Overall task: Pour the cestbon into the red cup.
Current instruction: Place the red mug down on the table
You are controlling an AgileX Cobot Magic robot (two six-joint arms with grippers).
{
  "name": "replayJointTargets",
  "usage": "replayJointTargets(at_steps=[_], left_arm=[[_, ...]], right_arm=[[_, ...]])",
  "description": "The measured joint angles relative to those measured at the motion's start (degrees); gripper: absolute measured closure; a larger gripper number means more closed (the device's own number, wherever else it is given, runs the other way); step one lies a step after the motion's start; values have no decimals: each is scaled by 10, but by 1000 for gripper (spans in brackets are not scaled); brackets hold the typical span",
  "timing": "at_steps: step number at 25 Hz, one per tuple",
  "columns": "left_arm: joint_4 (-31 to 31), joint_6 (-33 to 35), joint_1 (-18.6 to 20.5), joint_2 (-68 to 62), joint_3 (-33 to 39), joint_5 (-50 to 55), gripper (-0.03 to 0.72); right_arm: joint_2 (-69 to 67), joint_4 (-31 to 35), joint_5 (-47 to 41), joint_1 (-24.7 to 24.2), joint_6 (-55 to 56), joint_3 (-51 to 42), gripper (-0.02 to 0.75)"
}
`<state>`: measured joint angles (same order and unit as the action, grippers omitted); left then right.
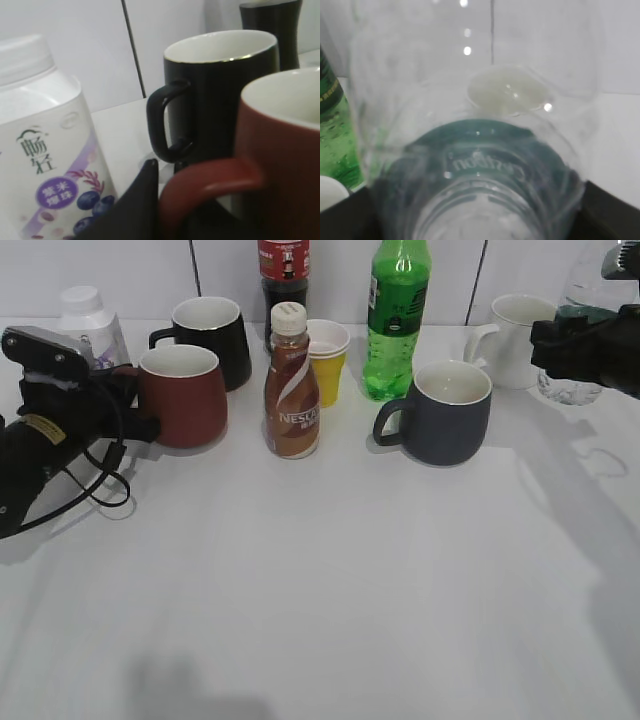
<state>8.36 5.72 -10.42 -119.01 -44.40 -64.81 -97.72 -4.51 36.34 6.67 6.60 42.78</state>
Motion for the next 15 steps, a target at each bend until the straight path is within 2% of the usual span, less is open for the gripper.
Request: replayJointTargets(at_steps=[6, 12, 15], left_arm=[[3, -1, 0, 0, 0, 10, 619], [1, -6, 0, 2, -2, 7, 463], [-3, -6, 0, 3, 9, 5, 423]], right_arm=[[0, -10, 0, 0, 0, 0, 268], [0, -12, 0, 0, 0, 0, 268], [0, -12, 0, 0, 0, 0, 268]])
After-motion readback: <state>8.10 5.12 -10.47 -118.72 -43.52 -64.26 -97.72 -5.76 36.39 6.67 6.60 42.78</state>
